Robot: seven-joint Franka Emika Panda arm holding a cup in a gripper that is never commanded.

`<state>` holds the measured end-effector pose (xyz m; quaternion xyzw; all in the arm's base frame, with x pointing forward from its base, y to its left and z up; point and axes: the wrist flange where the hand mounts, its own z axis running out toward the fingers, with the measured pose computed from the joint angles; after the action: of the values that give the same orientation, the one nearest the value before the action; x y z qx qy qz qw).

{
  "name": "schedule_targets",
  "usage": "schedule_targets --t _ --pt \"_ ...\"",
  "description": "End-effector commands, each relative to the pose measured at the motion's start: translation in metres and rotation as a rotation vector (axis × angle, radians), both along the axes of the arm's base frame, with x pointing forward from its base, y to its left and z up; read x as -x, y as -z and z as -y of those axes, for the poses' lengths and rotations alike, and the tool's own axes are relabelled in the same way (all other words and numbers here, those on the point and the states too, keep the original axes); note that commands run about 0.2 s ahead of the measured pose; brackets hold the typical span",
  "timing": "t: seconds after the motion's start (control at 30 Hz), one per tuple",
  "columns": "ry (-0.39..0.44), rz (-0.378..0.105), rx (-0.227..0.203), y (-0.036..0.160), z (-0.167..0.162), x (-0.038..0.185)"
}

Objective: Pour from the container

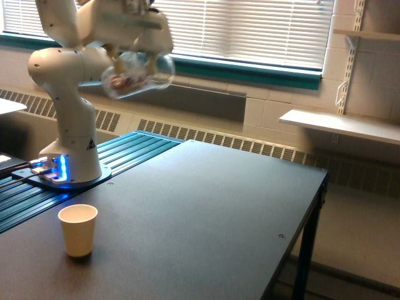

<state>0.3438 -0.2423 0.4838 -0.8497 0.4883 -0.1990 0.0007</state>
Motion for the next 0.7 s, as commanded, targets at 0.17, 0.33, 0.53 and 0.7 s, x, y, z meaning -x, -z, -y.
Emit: schedule_targets --t 0.17,0.33,0.53,0.7 --pt "0.029 -0.065 -0.069 0.015 0.024 0.05" --pt "0.048 -0.14 -0.102 0.031 0.031 0.076" --pt "0.076 -0.286 -0.126 0.063 0.034 0.104" --pt "0.1 -0.344 -0.153 0.084 0.039 0.112"
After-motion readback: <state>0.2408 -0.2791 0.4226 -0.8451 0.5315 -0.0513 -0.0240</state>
